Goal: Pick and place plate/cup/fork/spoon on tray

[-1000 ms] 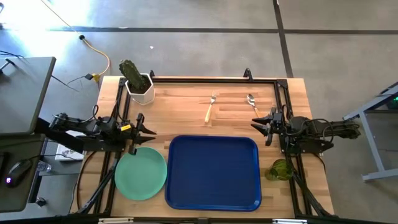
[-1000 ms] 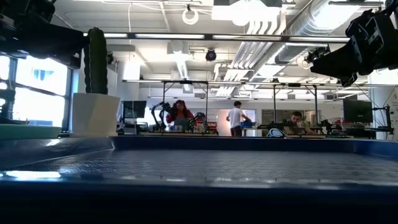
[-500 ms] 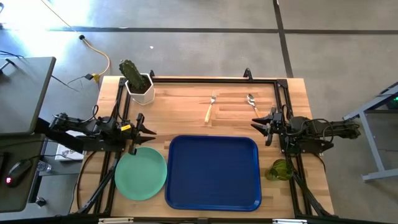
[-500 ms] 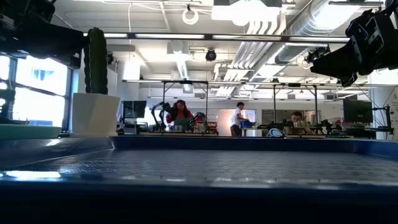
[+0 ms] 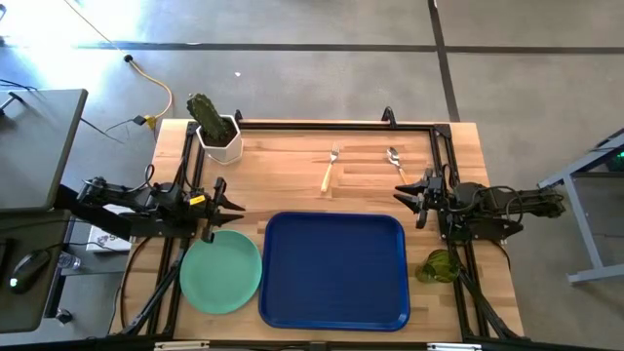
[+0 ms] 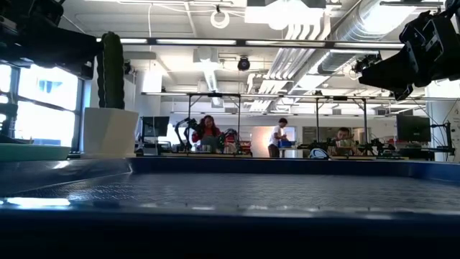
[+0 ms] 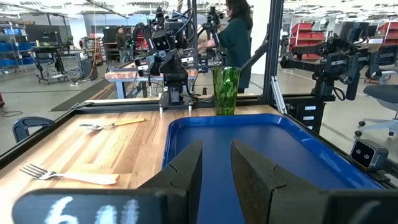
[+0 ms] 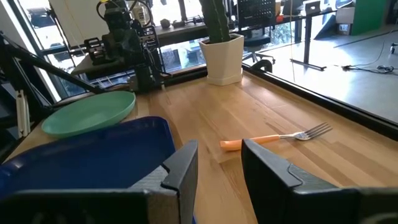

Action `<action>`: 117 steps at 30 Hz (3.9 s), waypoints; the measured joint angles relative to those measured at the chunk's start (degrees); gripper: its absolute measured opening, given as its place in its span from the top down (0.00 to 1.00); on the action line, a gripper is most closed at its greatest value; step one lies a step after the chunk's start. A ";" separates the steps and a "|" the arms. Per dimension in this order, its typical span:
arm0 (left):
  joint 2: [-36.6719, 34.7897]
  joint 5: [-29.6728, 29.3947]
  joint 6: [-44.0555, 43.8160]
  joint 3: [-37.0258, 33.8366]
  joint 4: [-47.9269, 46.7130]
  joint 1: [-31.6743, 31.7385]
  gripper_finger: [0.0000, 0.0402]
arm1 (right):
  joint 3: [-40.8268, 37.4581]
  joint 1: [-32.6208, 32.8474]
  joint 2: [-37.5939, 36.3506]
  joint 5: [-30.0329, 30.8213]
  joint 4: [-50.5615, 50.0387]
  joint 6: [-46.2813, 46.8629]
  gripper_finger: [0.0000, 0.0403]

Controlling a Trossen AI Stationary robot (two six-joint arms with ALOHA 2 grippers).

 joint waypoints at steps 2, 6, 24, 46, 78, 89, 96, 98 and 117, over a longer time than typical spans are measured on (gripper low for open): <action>0.02 0.00 -0.01 0.01 -0.01 0.00 0.82 | 0.00 -0.01 0.00 0.00 0.00 0.10 0.72; 0.01 0.00 0.00 0.01 -0.01 0.00 0.82 | 0.00 0.00 -0.02 -0.01 0.00 -0.11 0.72; 0.01 0.00 0.00 0.01 -0.01 0.02 0.82 | -0.01 -0.01 -0.01 -0.01 0.01 0.02 0.72; 0.02 0.00 -0.14 0.01 0.02 0.00 0.82 | 0.00 -0.02 0.00 1.58 3.54 7.59 0.72; 0.02 -1.49 -16.63 0.00 0.24 0.02 0.82 | 20.72 -0.02 8.21 25.05 14.55 0.08 0.72; 0.00 -1.51 -16.67 0.02 0.42 0.02 0.82 | 36.20 -0.02 20.12 32.89 -12.27 12.47 0.72; 0.00 -1.64 -16.61 0.02 3.35 0.02 0.82 | 41.59 -0.04 26.95 34.63 -27.10 25.30 0.72; 0.00 -1.64 -16.61 0.02 3.29 0.02 0.82 | 42.78 -0.06 28.67 34.56 -31.20 28.94 0.72; 0.00 -1.57 -16.59 0.02 3.26 0.00 0.82 | 45.07 -21.02 44.29 7.06 -45.76 40.80 0.72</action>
